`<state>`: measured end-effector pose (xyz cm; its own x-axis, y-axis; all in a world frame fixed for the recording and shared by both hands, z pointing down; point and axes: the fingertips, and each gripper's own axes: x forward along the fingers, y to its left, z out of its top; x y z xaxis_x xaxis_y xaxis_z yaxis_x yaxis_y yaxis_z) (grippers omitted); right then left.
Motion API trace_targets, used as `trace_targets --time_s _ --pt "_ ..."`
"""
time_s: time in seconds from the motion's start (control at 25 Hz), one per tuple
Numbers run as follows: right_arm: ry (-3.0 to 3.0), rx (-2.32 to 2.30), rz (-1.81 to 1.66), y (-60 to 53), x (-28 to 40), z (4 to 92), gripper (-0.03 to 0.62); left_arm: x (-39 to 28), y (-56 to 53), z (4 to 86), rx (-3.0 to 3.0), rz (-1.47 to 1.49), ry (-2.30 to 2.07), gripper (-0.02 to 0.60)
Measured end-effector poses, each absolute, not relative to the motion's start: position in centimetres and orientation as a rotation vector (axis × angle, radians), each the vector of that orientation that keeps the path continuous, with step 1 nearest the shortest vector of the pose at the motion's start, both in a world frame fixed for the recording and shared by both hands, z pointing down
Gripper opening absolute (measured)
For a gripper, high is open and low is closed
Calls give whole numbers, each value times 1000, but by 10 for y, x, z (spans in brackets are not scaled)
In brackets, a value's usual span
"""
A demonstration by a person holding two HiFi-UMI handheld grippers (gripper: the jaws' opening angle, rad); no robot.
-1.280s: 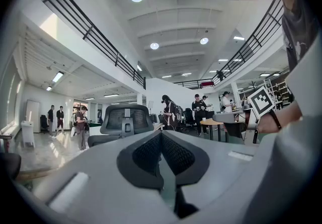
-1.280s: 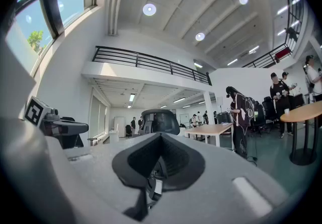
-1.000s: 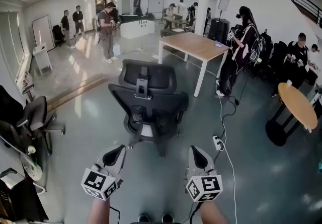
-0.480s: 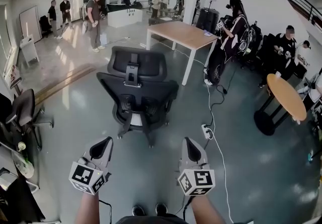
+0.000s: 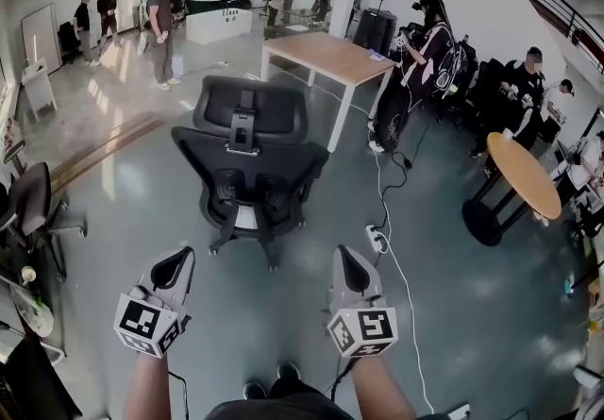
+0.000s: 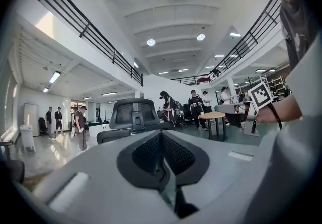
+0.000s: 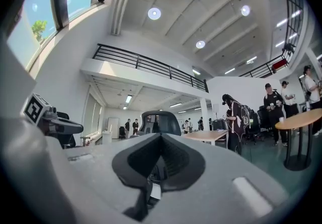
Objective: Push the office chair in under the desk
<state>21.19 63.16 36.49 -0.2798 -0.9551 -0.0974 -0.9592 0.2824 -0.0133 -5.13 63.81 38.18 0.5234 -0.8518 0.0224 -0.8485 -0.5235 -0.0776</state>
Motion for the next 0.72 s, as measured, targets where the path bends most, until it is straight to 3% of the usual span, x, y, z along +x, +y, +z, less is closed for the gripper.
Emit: trace_targets --time_s 0.72 --pt "2536 -1807 84 483 180 377 -9 -60 508 379 -2629 -203 1513 18"
